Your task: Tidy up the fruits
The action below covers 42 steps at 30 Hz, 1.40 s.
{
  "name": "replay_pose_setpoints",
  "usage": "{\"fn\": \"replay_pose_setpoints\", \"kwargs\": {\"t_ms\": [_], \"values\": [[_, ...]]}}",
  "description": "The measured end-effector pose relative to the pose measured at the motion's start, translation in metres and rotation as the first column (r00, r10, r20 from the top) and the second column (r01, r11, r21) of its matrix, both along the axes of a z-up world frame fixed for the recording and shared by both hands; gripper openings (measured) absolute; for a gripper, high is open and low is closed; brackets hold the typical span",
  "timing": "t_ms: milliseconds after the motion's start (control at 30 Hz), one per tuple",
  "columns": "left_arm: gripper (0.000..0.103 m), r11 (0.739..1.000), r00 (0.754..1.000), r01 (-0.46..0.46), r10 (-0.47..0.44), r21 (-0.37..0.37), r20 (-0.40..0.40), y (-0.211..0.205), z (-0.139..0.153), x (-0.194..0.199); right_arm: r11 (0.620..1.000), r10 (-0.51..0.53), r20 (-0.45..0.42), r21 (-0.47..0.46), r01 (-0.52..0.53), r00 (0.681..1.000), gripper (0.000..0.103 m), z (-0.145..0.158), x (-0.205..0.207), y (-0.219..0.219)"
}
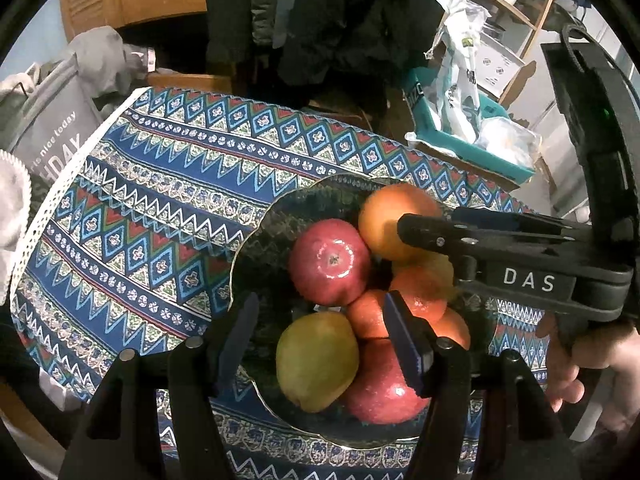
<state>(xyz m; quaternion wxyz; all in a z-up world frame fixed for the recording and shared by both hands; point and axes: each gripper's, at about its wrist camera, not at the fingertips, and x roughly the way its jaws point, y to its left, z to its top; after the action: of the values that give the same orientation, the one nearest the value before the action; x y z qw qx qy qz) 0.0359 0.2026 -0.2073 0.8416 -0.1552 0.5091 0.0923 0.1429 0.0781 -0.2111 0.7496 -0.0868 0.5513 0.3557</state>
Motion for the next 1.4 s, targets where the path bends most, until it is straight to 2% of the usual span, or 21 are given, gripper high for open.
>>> {"fn": "replay_pose_setpoints", "kwargs": {"t_ms": [300,500,600,967,1233,1400], "values": [[0.067,1.000,0.999,0.004,-0.005,0.020,0.044,-0.005,0.021,-0.005,1.000,-0.027,0.039,0.003,0.027,0.999,0.070,0.015,-0.003,-0.014],[0.067,0.999,0.997,0.010,-0.013,0.041,0.079,-0.012,0.041,-0.010,0.998,-0.067,0.113,0.011,0.067,0.991,0.070,0.043,-0.008,-0.029],[0.072,0.998,0.994,0.013,-0.019,0.054,0.106,-0.016,0.053,-0.013,0.996,-0.086,0.157,0.019,0.084,0.984,0.070,0.061,-0.012,-0.037],[0.073,0.996,0.981,0.045,-0.058,0.072,0.184,-0.035,0.091,-0.017,0.990,-0.139,0.320,0.041,0.133,0.937,0.070,0.120,-0.035,-0.074],[0.075,0.994,0.967,0.075,-0.092,0.080,0.236,-0.053,0.117,-0.022,0.981,-0.191,0.378,0.083,0.173,0.906,0.071,0.154,-0.051,-0.110],[0.081,0.991,0.950,0.090,-0.116,0.102,0.290,-0.066,0.141,-0.028,0.978,-0.211,0.411,0.094,0.189,0.887,0.072,0.171,-0.063,-0.128]]}}
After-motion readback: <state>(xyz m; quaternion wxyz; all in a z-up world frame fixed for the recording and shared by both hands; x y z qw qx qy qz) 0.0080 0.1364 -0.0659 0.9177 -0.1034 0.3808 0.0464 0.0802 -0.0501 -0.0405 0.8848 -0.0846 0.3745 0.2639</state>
